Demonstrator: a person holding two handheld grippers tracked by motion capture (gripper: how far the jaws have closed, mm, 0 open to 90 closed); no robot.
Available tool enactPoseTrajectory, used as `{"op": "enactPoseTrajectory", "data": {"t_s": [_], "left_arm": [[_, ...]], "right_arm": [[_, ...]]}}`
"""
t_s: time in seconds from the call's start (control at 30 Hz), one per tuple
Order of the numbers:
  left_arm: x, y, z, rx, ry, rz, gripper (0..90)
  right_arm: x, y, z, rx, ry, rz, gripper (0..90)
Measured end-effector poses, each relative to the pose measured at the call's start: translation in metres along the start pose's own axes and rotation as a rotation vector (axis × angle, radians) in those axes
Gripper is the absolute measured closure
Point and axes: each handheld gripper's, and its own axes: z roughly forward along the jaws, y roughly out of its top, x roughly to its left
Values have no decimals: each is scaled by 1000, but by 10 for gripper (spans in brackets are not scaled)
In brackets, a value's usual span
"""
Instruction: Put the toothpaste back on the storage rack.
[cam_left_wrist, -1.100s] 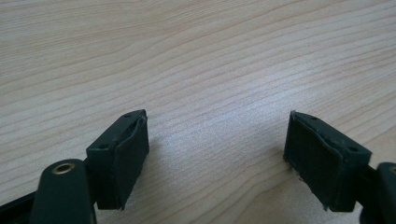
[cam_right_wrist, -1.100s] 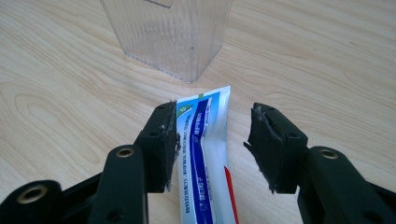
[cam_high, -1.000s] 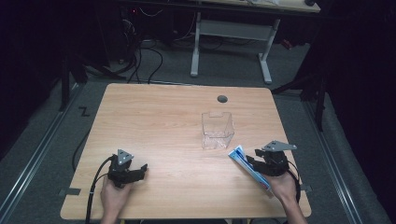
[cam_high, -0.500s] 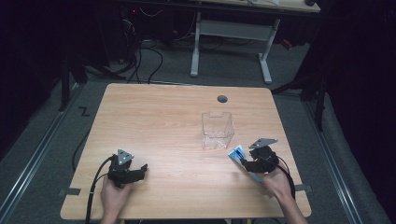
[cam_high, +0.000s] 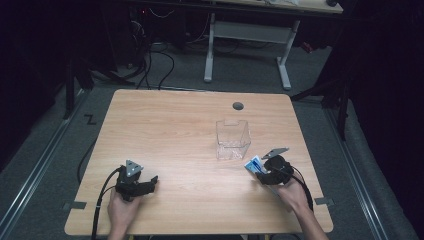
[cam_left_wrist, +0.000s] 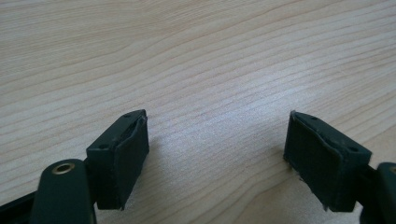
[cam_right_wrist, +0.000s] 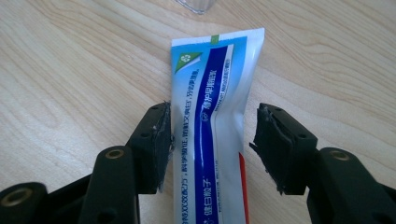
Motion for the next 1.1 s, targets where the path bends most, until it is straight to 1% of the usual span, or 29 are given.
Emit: {"op": "enactPoseTrajectory", "data": {"t_s": [0.03,0.2,0.27,0.33,0.4,0.47,0.57,0.63,0.73,0.83,0.87,0.97,1.03,1.07,1.1], "left_arm": [[0,0,0,0,0,0,223],[0,0,0,0,0,0,223],[0,0,0,0,0,0,223],[0,0,0,0,0,0,223],[0,0,0,0,0,0,223],[0,0,0,0,0,0,223],[0,0,0,0,0,0,223],[0,0,0,0,0,0,223],[0,0,0,0,0,0,223],[0,0,0,0,0,0,223],[0,0,0,0,0,0,223],[0,0,0,0,0,0,223],[0,0,0,0,0,0,223],[0,0,0,0,0,0,223],[0,0,0,0,0,0,223]], "right_arm": [[-1,1,1,6,4,13,457],[-2,2,5,29,7,10,455],[-2,3,7,38,12,16,463],[-3,5,10,57,18,19,498],[-3,5,10,63,15,21,505],[-3,6,10,65,18,17,537],[-2,8,10,79,10,3,564],[0,10,10,98,-5,-14,582],[-1,12,11,109,-5,-25,596],[-3,14,11,128,-5,-17,633],[-4,15,10,133,2,-14,644],[-7,15,10,138,17,-4,668],[-9,15,9,132,24,4,688],[-10,14,7,121,22,4,709],[-10,14,7,121,22,4,709]]}}
